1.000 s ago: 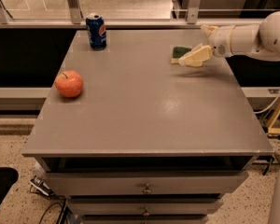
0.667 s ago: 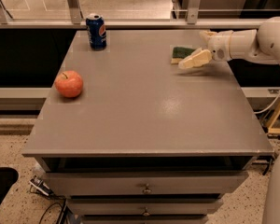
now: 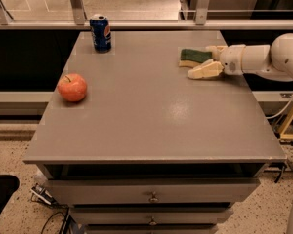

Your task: Move sponge near apple

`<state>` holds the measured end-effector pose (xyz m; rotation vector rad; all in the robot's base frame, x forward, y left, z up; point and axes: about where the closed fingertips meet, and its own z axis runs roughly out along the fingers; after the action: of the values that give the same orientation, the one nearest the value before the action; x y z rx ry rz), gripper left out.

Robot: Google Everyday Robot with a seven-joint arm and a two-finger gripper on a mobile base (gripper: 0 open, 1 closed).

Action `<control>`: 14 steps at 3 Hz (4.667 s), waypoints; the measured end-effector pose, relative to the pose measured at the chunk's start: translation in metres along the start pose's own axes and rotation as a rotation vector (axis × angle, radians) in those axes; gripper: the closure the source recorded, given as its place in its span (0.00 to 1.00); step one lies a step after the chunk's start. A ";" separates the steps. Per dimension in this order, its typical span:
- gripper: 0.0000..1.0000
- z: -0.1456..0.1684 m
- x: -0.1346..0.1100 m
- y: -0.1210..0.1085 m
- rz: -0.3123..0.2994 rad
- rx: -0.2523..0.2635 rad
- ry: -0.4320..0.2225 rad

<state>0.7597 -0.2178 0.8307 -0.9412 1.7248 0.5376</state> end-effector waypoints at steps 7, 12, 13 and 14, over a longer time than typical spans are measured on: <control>1.00 0.005 -0.002 0.002 0.000 -0.009 0.001; 1.00 0.004 -0.019 0.007 -0.031 0.007 -0.011; 1.00 -0.009 -0.045 0.015 -0.079 0.033 -0.028; 1.00 -0.024 -0.070 0.024 -0.126 0.045 -0.029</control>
Offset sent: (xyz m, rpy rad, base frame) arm 0.0006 0.0031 -0.0010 -0.0001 0.0021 0.0045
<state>0.7366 -0.1985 0.9021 -0.9975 1.6328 0.4259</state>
